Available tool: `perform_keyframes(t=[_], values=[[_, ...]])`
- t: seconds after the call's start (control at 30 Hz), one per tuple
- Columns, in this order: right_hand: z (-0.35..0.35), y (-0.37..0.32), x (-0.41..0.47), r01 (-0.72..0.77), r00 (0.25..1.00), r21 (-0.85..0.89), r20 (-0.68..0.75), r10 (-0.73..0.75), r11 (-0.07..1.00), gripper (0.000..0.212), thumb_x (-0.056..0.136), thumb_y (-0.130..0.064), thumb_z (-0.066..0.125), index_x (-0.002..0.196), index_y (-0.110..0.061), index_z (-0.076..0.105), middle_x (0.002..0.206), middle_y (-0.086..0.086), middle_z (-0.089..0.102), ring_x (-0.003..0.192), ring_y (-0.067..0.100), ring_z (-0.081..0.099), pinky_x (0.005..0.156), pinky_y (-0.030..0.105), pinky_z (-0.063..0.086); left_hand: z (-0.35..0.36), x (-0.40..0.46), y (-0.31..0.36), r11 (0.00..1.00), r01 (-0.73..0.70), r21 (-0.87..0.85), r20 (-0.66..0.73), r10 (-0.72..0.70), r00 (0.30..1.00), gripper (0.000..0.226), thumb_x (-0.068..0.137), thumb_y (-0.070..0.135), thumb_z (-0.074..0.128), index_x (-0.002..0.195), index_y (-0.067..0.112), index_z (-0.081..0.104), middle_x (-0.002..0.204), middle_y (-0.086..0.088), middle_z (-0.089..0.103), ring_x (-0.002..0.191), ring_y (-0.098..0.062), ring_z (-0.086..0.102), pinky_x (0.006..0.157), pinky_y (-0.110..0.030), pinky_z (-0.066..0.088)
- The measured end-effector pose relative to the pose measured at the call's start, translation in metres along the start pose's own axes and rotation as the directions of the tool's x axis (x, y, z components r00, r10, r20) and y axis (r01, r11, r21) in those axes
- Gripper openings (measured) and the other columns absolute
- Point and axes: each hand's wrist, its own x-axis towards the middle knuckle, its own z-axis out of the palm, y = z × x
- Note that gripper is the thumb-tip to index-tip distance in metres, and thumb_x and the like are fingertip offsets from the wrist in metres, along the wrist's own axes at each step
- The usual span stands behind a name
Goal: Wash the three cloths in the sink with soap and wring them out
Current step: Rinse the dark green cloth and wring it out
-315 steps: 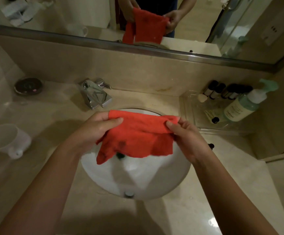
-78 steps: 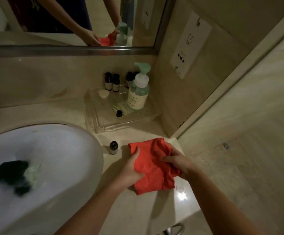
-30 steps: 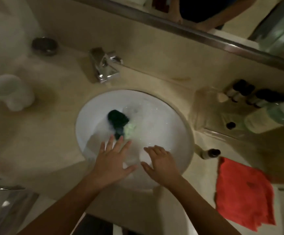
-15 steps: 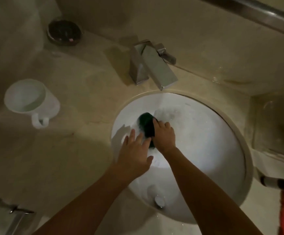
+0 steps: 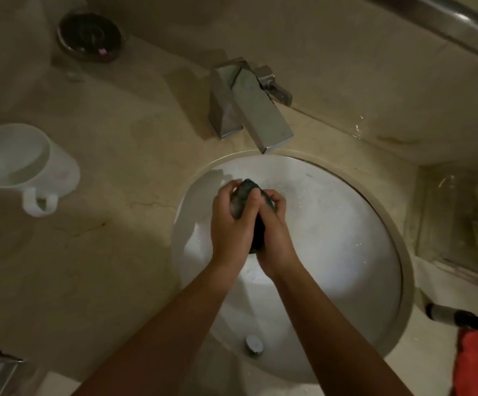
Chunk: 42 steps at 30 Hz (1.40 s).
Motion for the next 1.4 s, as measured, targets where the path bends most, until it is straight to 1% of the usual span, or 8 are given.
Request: perform_keyframes(t=[0.13,0.43,0.53,0.6,0.7,0.8,1.17,1.4], values=[[0.008,-0.009,0.009,-0.108,0.993,0.097,-0.034,0.112,0.989,0.052,0.097,-0.055,0.037,0.096,-0.01,0.064,0.089,0.009,0.068,0.089,0.022,0.067,0.086,0.035,0.052,0.008,0.0,-0.006,0.889,-0.24,0.39,0.018,0.254,0.967,0.032,0.095,0.045,0.052,0.112,0.019,0.059,0.104,0.004,0.063,0.09,-0.008,0.059,0.074,-0.016,0.046],[0.005,0.012,0.026,-0.374,0.872,-0.002,-0.342,0.351,0.928,0.033,0.092,-0.024,0.037,0.067,-0.01,0.054,0.05,0.004,0.049,0.038,0.016,0.046,0.041,0.021,0.035,0.013,0.018,-0.016,0.82,-0.053,0.57,0.113,-0.014,0.993,0.039,0.1,0.026,0.04,0.073,0.006,0.06,0.064,-0.007,0.062,0.064,-0.023,0.065,0.065,-0.041,0.056],[0.006,0.002,0.028,-0.426,0.871,-0.065,-0.299,0.389,0.903,0.033,0.097,-0.026,0.038,0.086,-0.005,0.061,0.063,0.008,0.06,0.049,0.018,0.06,0.044,0.024,0.046,0.015,0.02,-0.014,0.849,0.087,0.522,0.007,-0.106,0.994,0.041,0.1,0.027,0.039,0.065,0.015,0.056,0.064,-0.001,0.059,0.064,-0.02,0.062,0.065,-0.037,0.054],[0.005,-0.01,0.035,-0.474,0.875,-0.303,-0.269,0.402,0.827,0.044,0.099,-0.044,0.041,0.107,-0.006,0.061,0.092,0.012,0.066,0.083,0.025,0.067,0.068,0.031,0.053,0.011,0.024,-0.013,0.884,0.23,0.406,-0.042,-0.233,0.972,0.036,0.1,0.037,0.043,0.071,0.02,0.058,0.069,0.002,0.06,0.072,-0.02,0.063,0.069,-0.032,0.051],[0.002,-0.034,0.052,-0.277,0.954,-0.652,-0.274,0.122,0.706,0.049,0.098,-0.051,0.041,0.127,-0.013,0.052,0.121,0.01,0.059,0.102,0.022,0.057,0.082,0.034,0.045,-0.004,0.027,-0.009,0.88,0.461,0.114,-0.003,-0.464,0.886,0.038,0.089,0.056,0.057,0.096,0.019,0.059,0.088,0.0,0.06,0.088,-0.019,0.061,0.082,-0.035,0.051],[0.0,-0.067,0.061,0.07,0.965,-0.599,-0.161,-0.205,0.797,0.027,0.102,-0.032,0.041,0.123,-0.018,0.051,0.11,0.003,0.065,0.091,0.018,0.062,0.079,0.034,0.05,-0.014,0.025,0.0,0.79,0.61,-0.05,0.119,-0.602,0.789,0.049,0.082,0.053,0.069,0.116,0.021,0.054,0.105,-0.003,0.059,0.092,-0.018,0.059,0.069,-0.032,0.052],[0.037,-0.112,0.103,0.315,0.904,-0.557,-0.071,-0.422,0.769,0.029,0.097,-0.045,0.045,0.086,-0.026,0.064,0.095,0.013,0.07,0.091,0.03,0.066,0.085,0.047,0.054,-0.014,0.031,0.0,0.876,0.48,-0.051,0.145,-0.469,0.871,0.04,0.085,0.025,0.073,0.117,0.008,0.057,0.106,-0.014,0.065,0.085,-0.025,0.066,0.046,-0.019,0.044],[0.042,-0.111,0.109,0.289,0.922,-0.358,-0.146,-0.359,0.888,0.047,0.103,-0.034,0.041,0.067,-0.014,0.062,0.063,0.0,0.064,0.062,0.015,0.062,0.063,0.026,0.05,-0.018,0.035,-0.001,0.905,0.423,-0.045,0.127,-0.415,0.901,0.04,0.083,0.022,0.075,0.114,0.016,0.05,0.104,-0.005,0.059,0.091,-0.02,0.062,0.053,-0.023,0.046]])
